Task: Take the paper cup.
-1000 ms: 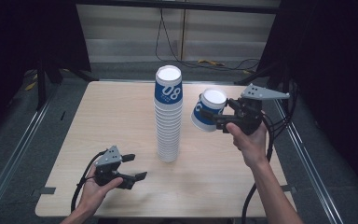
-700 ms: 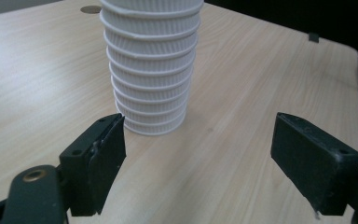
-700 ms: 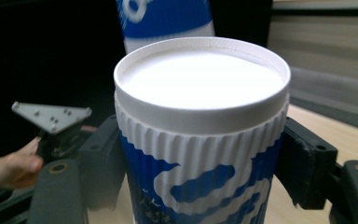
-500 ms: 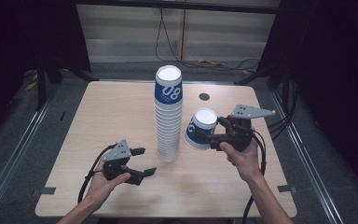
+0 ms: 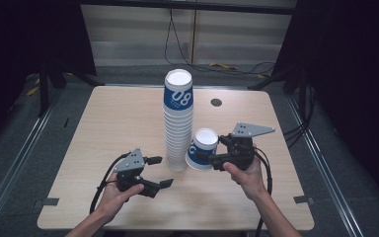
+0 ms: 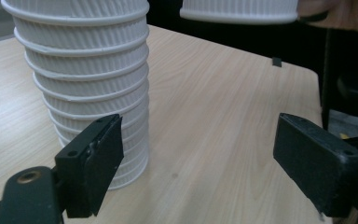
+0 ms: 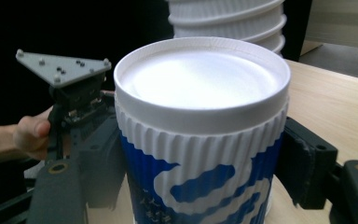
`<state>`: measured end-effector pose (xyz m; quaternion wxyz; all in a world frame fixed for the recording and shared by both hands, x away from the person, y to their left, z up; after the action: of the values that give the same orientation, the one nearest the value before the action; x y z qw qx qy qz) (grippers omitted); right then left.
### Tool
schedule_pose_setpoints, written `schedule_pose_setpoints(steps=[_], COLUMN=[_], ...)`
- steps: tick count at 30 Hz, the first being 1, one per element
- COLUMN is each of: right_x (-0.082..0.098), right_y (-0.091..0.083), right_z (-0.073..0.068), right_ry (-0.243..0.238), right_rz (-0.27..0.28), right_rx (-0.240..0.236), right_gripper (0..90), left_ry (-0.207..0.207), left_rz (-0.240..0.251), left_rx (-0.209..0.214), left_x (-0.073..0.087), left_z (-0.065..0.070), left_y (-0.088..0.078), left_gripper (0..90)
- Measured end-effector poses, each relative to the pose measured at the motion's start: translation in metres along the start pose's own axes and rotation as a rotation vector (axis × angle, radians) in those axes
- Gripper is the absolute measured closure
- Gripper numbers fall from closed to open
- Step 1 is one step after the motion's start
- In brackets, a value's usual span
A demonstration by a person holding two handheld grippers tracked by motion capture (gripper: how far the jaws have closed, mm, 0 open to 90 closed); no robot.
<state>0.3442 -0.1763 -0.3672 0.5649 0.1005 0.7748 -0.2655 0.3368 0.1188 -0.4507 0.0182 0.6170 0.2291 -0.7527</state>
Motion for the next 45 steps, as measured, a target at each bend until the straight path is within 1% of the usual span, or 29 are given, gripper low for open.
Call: schedule_pose_setpoints(steps=[1,3,4,5,6,7,10,11,13,15,16,17,18,19,21,23,26,27,28,30,32,33,34,35,37,39,40,42,45], right_x=[0.000,0.005,0.007,0.011,0.013,0.015,0.018,0.019,0.020,0.021,0.021,0.022,0.024,0.026,0.028,0.029,0.032,0.033,0.034,0.034,0.034,0.035,0.036,0.036,0.037,0.038,0.038,0.038,0.039], right_y=[0.000,0.004,0.006,0.010,0.012,0.014,0.017,0.019,0.019,0.021,0.021,0.022,0.023,0.025,0.028,0.030,0.035,0.036,0.039,0.040,0.042,0.044,0.045,0.046,0.048,0.049,0.050,0.052,0.054], right_z=[0.000,-0.002,-0.002,-0.002,-0.003,-0.003,-0.003,-0.003,-0.004,-0.005,-0.005,-0.006,-0.007,-0.008,-0.009,-0.010,-0.013,-0.013,-0.014,-0.015,-0.016,-0.016,-0.016,-0.017,-0.019,-0.020,-0.021,-0.023,-0.025], right_ry=[0.000,0.005,0.010,0.022,0.026,0.031,0.044,0.043,0.047,0.050,0.050,0.049,0.047,0.048,0.053,0.046,0.040,0.037,0.044,0.042,0.046,0.069,0.073,0.074,0.066,0.069,0.065,0.065,0.061], right_rz=[0.000,-0.003,-0.008,-0.008,-0.011,-0.012,-0.006,-0.017,-0.010,-0.011,-0.011,-0.014,-0.019,-0.020,-0.022,-0.023,-0.030,-0.031,-0.035,-0.036,-0.037,-0.037,-0.038,-0.038,-0.049,-0.052,-0.051,-0.053,-0.050], right_rx=[0.000,-0.013,-0.013,-0.024,-0.027,-0.031,-0.047,-0.049,-0.057,-0.064,-0.064,-0.068,-0.072,-0.075,-0.087,-0.093,-0.104,-0.106,-0.111,-0.110,-0.117,-0.137,-0.142,-0.148,-0.148,-0.151,-0.155,-0.157,-0.152], right_gripper=[26.7,26.7,26.6,26.6,26.6,26.6,26.6,26.6,26.6,26.6,26.6,26.6,26.6,26.6,26.6,26.6,26.6,26.7,26.7,26.7,26.7,26.7,26.7,26.7,26.7,26.8,26.8,26.9,26.9], left_ry=[-0.005,0.006,0.006,0.005,0.014,0.021,0.022,0.033,0.044,0.065,0.065,0.064,0.072,0.068,0.050,0.033,0.034,0.040,0.043,0.042,0.033,0.028,0.026,0.027,0.016,0.019,0.018,0.003,-0.007], left_rz=[0.005,0.011,0.015,0.018,0.014,0.010,0.011,0.009,0.005,-0.011,-0.011,-0.009,-0.016,-0.014,-0.004,0.007,0.005,-0.002,-0.003,0.004,0.007,0.009,0.014,0.018,0.039,0.037,0.036,0.041,0.038], left_rx=[0.003,-0.007,-0.008,-0.010,-0.017,-0.014,-0.017,-0.011,0.010,-0.010,-0.010,0.001,0.002,0.001,0.018,0.024,0.031,0.033,0.031,0.040,0.050,0.049,0.054,0.059,0.094,0.091,0.097,0.104,0.110], left_x=[0.000,-0.002,-0.002,-0.002,-0.002,-0.002,-0.002,-0.002,-0.001,-0.001,-0.001,0.000,0.000,0.000,0.001,0.002,0.003,0.003,0.003,0.004,0.004,0.004,0.005,0.005,0.007,0.007,0.008,0.008,0.008], left_z=[0.000,0.000,0.000,0.000,0.002,0.002,0.004,0.006,0.009,0.013,0.013,0.014,0.015,0.016,0.015,0.014,0.015,0.015,0.017,0.017,0.016,0.015,0.015,0.015,0.015,0.015,0.014,0.014,0.014], left_y=[0.000,-0.002,-0.003,-0.003,-0.004,-0.005,-0.004,-0.003,-0.002,-0.001,-0.001,0.000,0.001,0.001,0.002,0.003,0.004,0.004,0.004,0.005,0.005,0.005,0.006,0.006,0.006,0.006,0.006,0.006,0.007], left_gripper=[15.9,15.9,15.9,15.8,15.8,15.8,15.8,15.8,15.8,15.8,15.8,15.8,15.9,15.9,15.9,15.9,15.8,15.8,15.8,15.9,15.9,15.8,15.8,15.6,15.7,15.7,15.7,15.5,15.4])
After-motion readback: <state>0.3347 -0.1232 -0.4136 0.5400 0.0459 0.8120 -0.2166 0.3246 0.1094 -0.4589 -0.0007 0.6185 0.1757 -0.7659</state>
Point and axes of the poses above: each handheld gripper's, and its own axes: y roughly forward along the jaws, x roughly out of its underside, z roughly to its right, the point moved 1 cm from there along y, roughly forward along the jaws, and after that the axes turned 1 degree about z, right-handed, at the moved point
